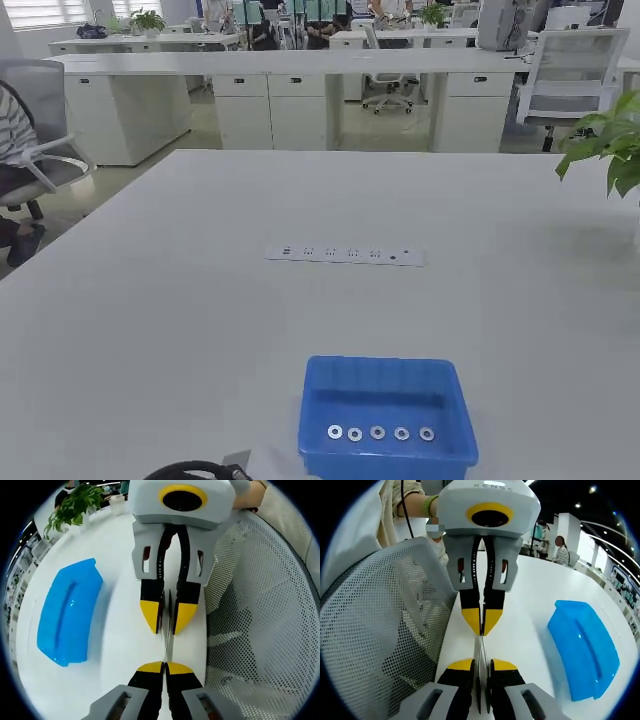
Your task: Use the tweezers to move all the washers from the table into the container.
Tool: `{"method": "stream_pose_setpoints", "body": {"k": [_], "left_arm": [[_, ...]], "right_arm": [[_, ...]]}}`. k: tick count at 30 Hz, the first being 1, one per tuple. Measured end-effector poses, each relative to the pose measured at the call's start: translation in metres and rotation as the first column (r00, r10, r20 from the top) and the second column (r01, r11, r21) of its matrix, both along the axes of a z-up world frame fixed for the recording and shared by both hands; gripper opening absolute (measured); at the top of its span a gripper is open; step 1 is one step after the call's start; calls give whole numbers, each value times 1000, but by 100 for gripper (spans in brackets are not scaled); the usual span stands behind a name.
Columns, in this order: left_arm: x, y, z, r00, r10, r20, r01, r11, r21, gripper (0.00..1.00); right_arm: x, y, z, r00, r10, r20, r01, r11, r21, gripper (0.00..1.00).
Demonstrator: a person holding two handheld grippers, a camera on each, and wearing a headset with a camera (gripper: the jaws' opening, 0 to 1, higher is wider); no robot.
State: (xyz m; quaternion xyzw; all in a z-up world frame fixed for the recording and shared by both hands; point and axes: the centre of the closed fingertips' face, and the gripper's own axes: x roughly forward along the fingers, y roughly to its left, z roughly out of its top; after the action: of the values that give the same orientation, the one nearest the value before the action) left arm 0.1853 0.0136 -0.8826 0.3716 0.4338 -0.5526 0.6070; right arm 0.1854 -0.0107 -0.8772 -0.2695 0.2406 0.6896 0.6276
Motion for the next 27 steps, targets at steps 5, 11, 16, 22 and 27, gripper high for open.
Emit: {"method": "stream_pose_setpoints", "body": {"k": [5,11,16,22,27], "left_arm": [[-1,3,-4,1000,-25,6,25,999,34,0],[0,2,-3,1000,-17,-8,17,999,35,0],[-1,2,-3,1000,-10,-25,12,999,51,0],[-1,2,-3,999,-21,-28,23,997,73,0],[-2,2,-2,999,-3,-35,5,998,61,0]], "right_arm": [[6,-8,20,995,-94,-15,94,994,59,14],[15,-35,38,976,-217,-11,218,972,93,17],[30,-63,57,933,-360,-29,360,922,144,23],[48,-101,83,842,-534,-72,536,815,220,33],[51,-119,93,796,-596,-105,601,757,256,37]]}}
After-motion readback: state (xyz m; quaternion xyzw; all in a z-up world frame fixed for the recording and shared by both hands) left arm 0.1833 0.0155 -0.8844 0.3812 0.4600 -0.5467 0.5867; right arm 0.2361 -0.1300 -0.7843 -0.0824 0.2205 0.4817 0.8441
